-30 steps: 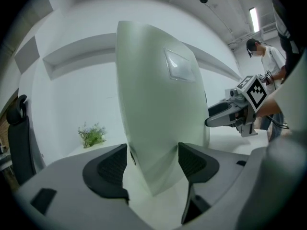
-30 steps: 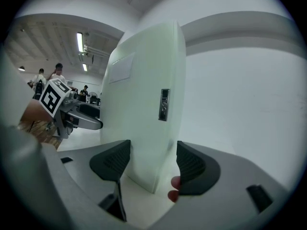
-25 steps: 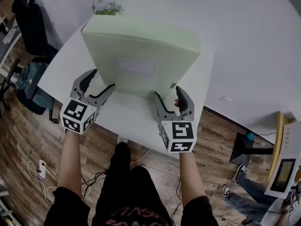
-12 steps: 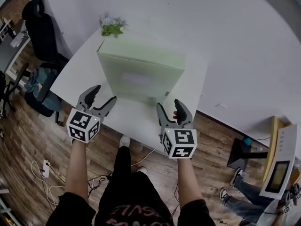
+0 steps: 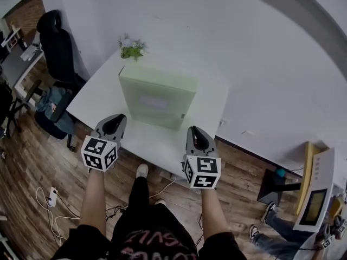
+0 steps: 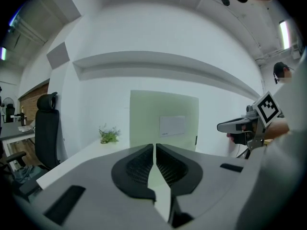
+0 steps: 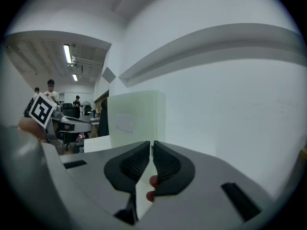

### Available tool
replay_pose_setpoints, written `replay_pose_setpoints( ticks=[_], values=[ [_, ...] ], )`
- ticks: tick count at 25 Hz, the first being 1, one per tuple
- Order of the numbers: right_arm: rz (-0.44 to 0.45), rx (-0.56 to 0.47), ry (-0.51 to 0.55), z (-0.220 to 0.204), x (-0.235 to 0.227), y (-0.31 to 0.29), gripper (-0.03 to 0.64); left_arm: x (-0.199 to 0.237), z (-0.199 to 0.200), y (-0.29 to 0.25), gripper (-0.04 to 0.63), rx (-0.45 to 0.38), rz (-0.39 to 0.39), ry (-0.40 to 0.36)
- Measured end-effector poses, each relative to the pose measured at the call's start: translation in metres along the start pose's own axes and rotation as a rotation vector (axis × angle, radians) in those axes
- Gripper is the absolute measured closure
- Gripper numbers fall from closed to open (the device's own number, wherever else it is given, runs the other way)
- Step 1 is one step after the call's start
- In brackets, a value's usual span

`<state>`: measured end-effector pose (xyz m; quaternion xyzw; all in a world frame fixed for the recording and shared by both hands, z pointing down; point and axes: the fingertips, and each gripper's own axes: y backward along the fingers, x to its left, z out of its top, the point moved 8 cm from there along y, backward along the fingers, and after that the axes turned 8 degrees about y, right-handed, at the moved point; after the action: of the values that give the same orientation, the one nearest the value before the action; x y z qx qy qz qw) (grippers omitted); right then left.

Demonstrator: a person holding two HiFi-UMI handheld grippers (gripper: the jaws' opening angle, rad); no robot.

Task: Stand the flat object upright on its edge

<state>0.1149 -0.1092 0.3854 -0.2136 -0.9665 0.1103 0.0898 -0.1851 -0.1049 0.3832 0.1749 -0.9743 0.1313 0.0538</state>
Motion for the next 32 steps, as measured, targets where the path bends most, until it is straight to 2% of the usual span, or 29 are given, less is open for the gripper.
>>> replay_pose_setpoints(
  ticks=[15, 23, 27, 32],
  values=[
    [0.042, -0.029, 0.004, 0.052, -0.007, 0.038, 0.586, -0.037, 0.051, 0.046, 0.581, -0.002, 0.032, -0.063],
    [0.02, -0.036, 0.013, 0.062, 0.002, 0.049, 0.586, -0.033, 0.06, 0.065, 0.581, -0.03, -0.001, -0.073],
    [-0.008, -0.05, 0.008, 0.066, 0.01, 0.058, 0.586, -0.031, 0.063, 0.082, 0.581, -0.057, 0.015, -0.094],
    [-0.051, -0.05, 0.019, 0.071, 0.021, 0.071, 0.586, -0.017, 0.072, 0.102, 0.581, -0.11, -0.003, -0.05]
  ],
)
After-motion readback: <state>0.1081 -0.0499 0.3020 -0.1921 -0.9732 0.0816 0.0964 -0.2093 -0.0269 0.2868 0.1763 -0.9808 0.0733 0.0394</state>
